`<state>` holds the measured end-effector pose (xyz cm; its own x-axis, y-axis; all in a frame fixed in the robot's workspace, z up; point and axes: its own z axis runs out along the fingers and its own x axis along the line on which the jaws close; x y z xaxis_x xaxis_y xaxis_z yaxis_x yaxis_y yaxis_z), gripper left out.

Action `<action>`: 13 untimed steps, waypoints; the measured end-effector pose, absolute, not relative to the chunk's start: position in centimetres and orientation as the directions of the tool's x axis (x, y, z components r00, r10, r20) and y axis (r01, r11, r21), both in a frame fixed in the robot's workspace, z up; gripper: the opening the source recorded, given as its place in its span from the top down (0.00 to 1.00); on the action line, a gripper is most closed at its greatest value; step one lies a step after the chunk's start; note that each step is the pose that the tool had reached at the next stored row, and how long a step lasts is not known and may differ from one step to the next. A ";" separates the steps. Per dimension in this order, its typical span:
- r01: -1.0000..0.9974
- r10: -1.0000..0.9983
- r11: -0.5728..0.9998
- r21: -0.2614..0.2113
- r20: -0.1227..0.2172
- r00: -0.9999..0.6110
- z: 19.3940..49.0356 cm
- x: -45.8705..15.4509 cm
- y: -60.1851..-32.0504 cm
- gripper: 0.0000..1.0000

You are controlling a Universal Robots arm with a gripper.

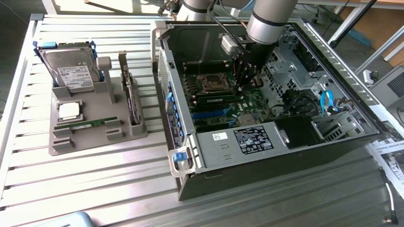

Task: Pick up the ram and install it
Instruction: 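Press down the ram until it locks into place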

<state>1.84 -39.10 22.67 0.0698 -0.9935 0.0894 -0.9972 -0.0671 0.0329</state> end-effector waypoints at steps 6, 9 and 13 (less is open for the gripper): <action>-0.997 -0.993 -0.067 0.033 0.091 0.070 22.5 1.8 -39.1 0.89; -0.997 -0.994 -0.067 0.033 0.089 0.070 22.6 1.8 -39.1 0.89; -0.997 -0.994 -0.067 0.031 0.086 0.070 23.1 1.9 -39.1 0.89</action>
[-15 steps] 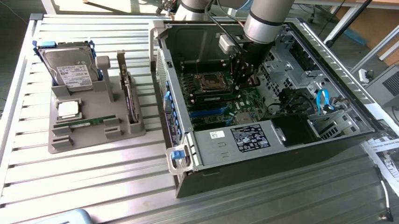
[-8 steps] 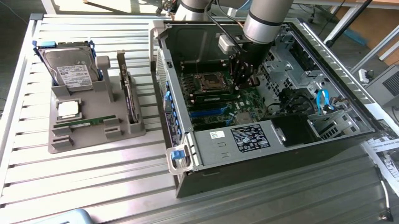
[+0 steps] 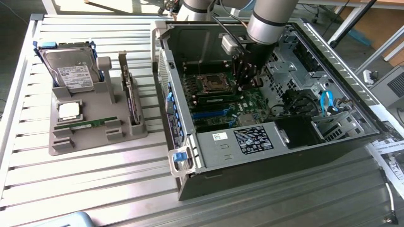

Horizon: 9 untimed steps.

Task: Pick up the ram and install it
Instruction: 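Press down the ram until it locks into place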

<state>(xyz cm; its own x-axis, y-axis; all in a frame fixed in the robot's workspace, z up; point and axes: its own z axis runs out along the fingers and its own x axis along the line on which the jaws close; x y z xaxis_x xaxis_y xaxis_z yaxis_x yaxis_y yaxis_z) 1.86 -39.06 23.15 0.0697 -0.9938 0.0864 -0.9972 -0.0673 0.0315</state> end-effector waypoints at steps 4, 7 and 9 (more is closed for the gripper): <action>-0.997 -0.994 -0.067 0.033 0.089 0.070 24.4 1.8 -39.1 0.89; -0.997 -0.994 -0.067 0.033 0.089 0.070 24.5 1.8 -39.1 0.89; -0.997 -0.994 -0.067 0.033 0.089 0.070 24.5 1.8 -39.1 0.89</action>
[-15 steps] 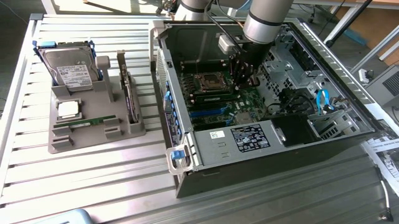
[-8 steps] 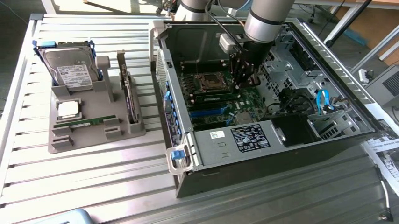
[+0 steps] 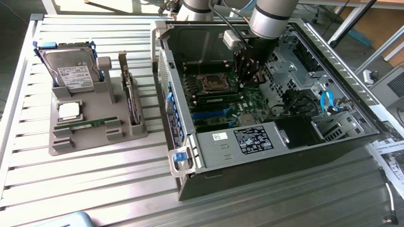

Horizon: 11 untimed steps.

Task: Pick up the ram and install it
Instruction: 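Press down the ram until it locks into place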

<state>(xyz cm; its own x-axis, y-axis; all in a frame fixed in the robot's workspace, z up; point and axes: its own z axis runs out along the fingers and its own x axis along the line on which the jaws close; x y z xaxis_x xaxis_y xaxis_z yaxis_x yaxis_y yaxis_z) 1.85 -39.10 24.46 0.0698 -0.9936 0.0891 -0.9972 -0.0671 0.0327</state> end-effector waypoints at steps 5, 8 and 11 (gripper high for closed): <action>-0.997 -0.994 -0.067 0.033 0.089 0.070 24.5 1.8 -39.1 0.89; -0.997 -0.994 -0.067 0.033 0.089 0.070 24.5 1.3 -39.1 0.89; -0.997 -0.994 -0.067 0.033 0.089 0.070 24.5 0.8 -39.1 0.89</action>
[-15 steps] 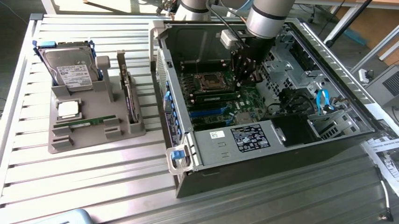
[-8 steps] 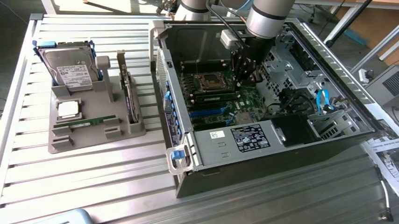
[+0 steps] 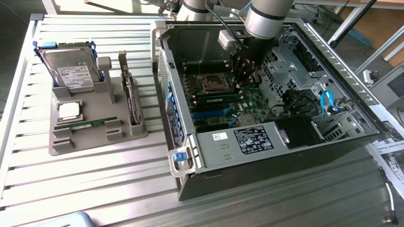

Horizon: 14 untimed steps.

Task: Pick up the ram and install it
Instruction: 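Press down the ram until it locks into place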

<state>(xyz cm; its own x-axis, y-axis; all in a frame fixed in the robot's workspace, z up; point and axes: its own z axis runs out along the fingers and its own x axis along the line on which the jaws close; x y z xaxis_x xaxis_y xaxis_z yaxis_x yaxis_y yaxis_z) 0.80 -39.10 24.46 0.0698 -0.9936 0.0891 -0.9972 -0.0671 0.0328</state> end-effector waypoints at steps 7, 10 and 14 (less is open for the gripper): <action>-0.997 -0.994 -0.067 0.033 0.089 0.070 24.4 -0.9 -39.1 0.89; -0.997 -0.994 -0.067 0.033 0.089 0.070 24.4 -1.3 -39.1 0.89; -0.997 -0.994 -0.067 0.033 0.089 0.070 24.4 -2.0 -39.1 0.89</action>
<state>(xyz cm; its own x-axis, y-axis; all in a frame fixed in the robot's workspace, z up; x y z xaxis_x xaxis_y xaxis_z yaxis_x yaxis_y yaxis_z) -2.02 -39.10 24.40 0.0698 -0.9935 0.0895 -0.9972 -0.0671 0.0328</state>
